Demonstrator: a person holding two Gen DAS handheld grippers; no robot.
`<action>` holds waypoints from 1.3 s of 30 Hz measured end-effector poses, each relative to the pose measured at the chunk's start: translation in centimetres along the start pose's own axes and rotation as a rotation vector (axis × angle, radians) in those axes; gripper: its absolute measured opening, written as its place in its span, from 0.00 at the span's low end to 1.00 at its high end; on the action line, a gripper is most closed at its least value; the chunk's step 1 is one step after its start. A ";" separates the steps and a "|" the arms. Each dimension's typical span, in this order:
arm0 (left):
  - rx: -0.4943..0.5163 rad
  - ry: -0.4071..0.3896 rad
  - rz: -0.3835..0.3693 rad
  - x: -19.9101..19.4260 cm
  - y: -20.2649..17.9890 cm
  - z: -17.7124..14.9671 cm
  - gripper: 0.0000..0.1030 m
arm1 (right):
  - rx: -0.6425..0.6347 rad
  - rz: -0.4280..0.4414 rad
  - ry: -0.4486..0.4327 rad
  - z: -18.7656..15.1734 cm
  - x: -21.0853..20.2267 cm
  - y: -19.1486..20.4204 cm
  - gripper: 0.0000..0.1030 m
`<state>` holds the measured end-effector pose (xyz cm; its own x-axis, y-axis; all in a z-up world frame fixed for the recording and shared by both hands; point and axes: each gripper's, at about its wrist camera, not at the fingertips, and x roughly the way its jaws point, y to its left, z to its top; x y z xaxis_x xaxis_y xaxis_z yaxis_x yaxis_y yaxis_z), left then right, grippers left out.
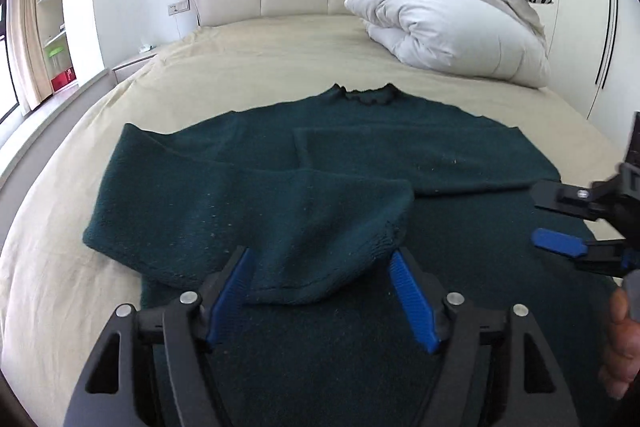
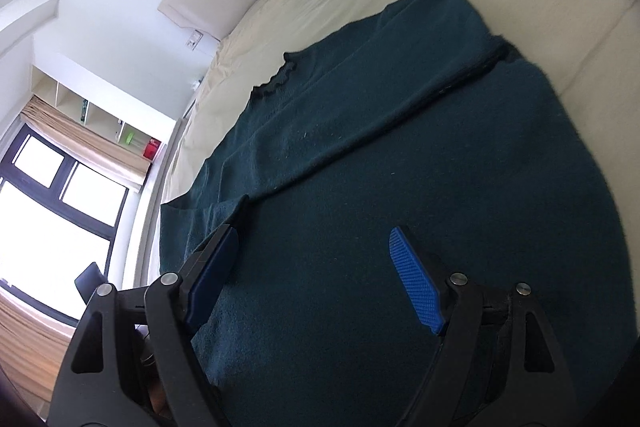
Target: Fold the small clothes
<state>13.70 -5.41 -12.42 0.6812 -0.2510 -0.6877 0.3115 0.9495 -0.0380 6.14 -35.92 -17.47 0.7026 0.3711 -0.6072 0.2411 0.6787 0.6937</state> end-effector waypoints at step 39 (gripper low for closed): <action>-0.461 -0.019 -0.042 -3.4 16.4 -1.5 0.69 | -0.097 0.015 0.282 -0.4 14.6 9.5 0.31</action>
<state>15.52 11.25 -11.76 0.6875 -0.2904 -0.6656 0.0150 0.9220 -0.3868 18.41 -23.83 -19.86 0.4885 0.5333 -0.6906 0.1574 0.7246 0.6709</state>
